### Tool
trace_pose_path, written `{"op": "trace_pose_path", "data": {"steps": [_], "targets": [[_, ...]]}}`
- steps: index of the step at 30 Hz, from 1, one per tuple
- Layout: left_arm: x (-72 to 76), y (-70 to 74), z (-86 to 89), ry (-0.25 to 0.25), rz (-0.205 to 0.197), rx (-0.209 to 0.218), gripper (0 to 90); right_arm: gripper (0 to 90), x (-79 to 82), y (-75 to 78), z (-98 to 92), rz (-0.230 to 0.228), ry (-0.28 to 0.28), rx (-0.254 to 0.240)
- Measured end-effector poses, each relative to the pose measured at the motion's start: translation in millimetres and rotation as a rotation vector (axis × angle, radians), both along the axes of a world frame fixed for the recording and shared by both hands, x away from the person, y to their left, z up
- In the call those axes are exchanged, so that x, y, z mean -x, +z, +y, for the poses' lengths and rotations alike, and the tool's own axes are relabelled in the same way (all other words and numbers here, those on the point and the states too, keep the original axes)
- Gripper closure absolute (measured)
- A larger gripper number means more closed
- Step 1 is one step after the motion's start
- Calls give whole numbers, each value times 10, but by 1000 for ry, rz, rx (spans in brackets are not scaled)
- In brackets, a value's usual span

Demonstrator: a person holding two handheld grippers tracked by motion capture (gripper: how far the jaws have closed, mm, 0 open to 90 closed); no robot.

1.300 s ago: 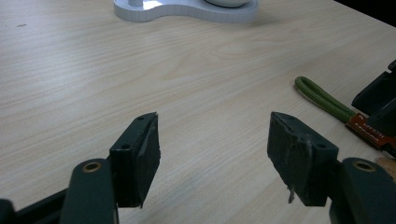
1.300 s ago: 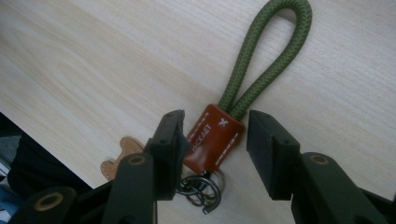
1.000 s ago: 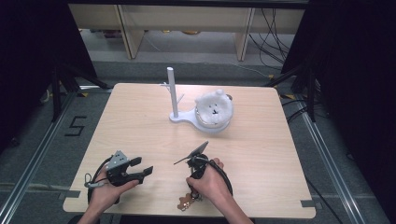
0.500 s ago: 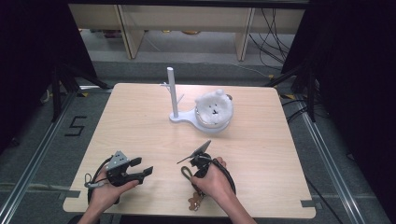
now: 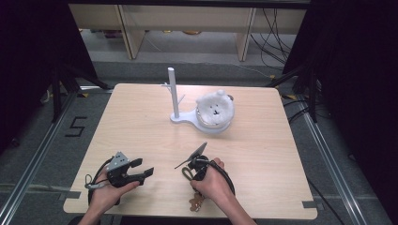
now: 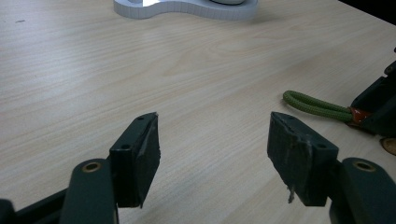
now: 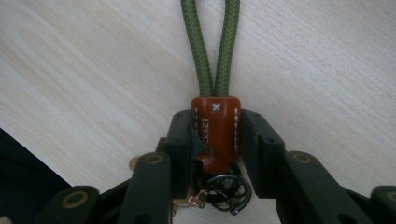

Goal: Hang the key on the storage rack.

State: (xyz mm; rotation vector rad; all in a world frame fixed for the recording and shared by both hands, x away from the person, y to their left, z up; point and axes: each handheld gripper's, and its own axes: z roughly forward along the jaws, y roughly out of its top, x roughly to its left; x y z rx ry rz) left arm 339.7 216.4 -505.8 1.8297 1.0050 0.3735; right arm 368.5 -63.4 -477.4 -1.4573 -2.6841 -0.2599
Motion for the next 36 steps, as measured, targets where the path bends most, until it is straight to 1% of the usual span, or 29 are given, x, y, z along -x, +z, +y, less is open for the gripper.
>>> {"op": "trace_pose_path", "data": {"steps": [1,2,3,5,6,7,9,10,11,13,14,17,18,20,21,22,23,24,26,27,28,29,30,31,32,33,34,35,36], "targets": [[0,0,0,0,0,0,337,670,0,0,0,0,0,0],[-6,-8,-2,-8,-4,9,337,671,19,9,18,-14,5,15],[-5,-8,-4,-9,-3,8,337,670,20,3,18,-20,21,3],[-3,-9,-8,-10,-4,8,337,664,16,-4,4,-40,87,-4],[-1,-9,-10,-10,-5,8,337,660,9,-10,3,-44,105,-4],[0,-9,-10,-10,-4,9,337,649,21,5,24,-32,91,2],[0,-9,-9,-10,-5,9,337,633,38,3,38,-27,76,8],[-1,-11,-11,-9,-5,13,337,631,38,-3,38,-33,89,7],[-1,-11,-11,-9,-5,13,337,631,38,-3,38,-33,89,7],[5,-3,-9,-1,3,-5,337,639,41,3,37,-37,106,13],[4,-6,-12,-4,1,-1,337,656,40,3,39,-37,108,18],[0,-12,-14,-14,-2,8,337,664,42,2,48,-39,116,28],[0,-13,-15,-13,-2,8,337,672,45,14,64,-28,117,38],[1,-10,-10,-10,-5,12,337,678,35,9,48,-30,122,26],[4,-5,-6,-4,-4,7,337,681,28,3,24,-35,132,8],[1,-4,3,-3,-6,5,337,684,23,3,-4,-35,113,-10],[0,-4,5,0,-5,8,337,686,12,-5,-50,-39,105,-46],[0,-1,8,4,-1,4,337,687,10,-8,-84,-38,95,-65],[-7,-8,6,2,1,19,338,688,8,-12,-146,-55,96,-83],[-10,-10,5,-2,0,27,338,688,20,-7,-155,-59,73,-94],[-8,-10,1,-1,-2,29,339,688,21,8,-179,-62,68,-101],[-4,-3,0,3,0,19,340,689,14,15,-213,-89,80,-125],[-3,-2,-2,1,0,24,340,689,16,35,-227,-102,71,-135],[-3,0,-5,0,0,34,341,688,25,57,-241,-100,45,-136],[-5,4,-5,-4,0,48,342,688,9,70,-273,-133,77,-182],[-5,4,-5,-4,0,48,344,688,9,70,-273,-133,77,-182],[-1,24,-8,-1,10,69,346,688,25,119,-309,-177,51,-218],[-6,36,-15,-7,13,103,348,688,26,132,-324,-196,47,-237],[-11,50,-25,-12,14,127,351,688,41,158,-339,-208,16,-264]]}}
